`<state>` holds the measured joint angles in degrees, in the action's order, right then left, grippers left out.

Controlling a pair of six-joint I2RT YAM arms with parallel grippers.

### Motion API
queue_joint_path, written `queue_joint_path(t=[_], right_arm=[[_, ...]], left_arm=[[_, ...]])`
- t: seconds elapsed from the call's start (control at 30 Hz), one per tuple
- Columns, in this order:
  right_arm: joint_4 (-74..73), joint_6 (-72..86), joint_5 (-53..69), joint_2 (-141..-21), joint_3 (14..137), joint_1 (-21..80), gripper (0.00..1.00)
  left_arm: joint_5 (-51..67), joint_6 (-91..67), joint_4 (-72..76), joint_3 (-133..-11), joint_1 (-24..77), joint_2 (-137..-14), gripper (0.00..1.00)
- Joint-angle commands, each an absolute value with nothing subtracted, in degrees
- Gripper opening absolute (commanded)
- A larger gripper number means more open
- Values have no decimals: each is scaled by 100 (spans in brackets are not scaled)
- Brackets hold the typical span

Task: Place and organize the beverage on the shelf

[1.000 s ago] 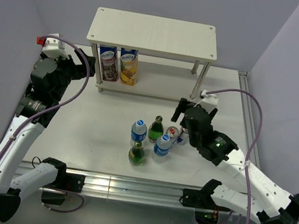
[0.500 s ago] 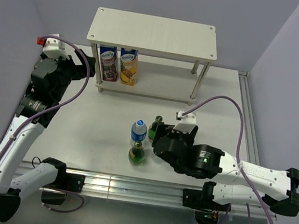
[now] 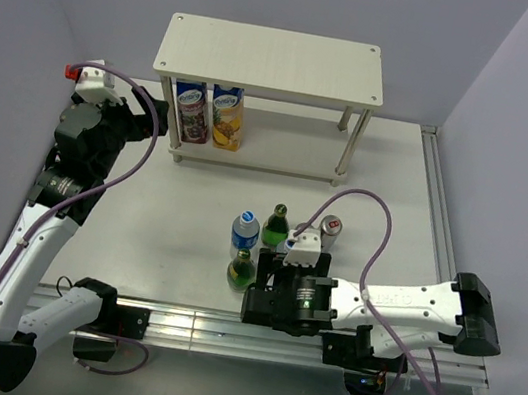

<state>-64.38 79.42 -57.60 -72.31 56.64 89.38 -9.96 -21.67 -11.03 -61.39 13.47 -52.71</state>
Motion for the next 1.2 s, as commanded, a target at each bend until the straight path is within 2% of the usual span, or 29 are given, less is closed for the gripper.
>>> queue_joint_path(t=[0.0, 0.27, 0.47, 0.57, 0.67, 0.73, 0.87, 0.97, 1.07, 1.17], right_arm=[[-6574, 8771, -6099, -7417, 5529, 8965, 100], [-5399, 8184, -6424, -7471, 5028, 8675, 99], [-5133, 8148, -6671, -7541, 4887, 8569, 93], [-5194, 8235, -6785, -7611, 4922, 8561, 83], [-5309, 8315, -6803, -7673, 4983, 8569, 64], [-5404, 8349, -6820, -7647, 5018, 8578, 55], [-5291, 7955, -6820, -7121, 5018, 8710, 25], [-5457, 7629, -6820, -6743, 5290, 8789, 12], [-5870, 7234, -6917, -6610, 6018, 8912, 4], [-6292, 6567, -7127, -6688, 7169, 8938, 2]], left_arm=[[-1028, -2083, -976, -6152, 1354, -5177, 99], [-1037, -2083, -976, -6144, 1353, -5177, 99], [-1028, -2083, -976, -6161, 1354, -5203, 99], [-1020, -2074, -976, -6161, 1354, -5238, 99], [-1028, -2083, -1002, -6170, 1354, -5265, 99], [-1037, -2066, -1002, -6170, 1354, -5265, 99], [-1046, -2074, -1002, -6170, 1354, -5230, 99], [-1055, -2074, -1011, -6187, 1354, -5229, 99], [-1063, -2066, -1020, -6196, 1354, -5203, 99], [-1063, -2065, -1028, -6196, 1354, -5177, 99]])
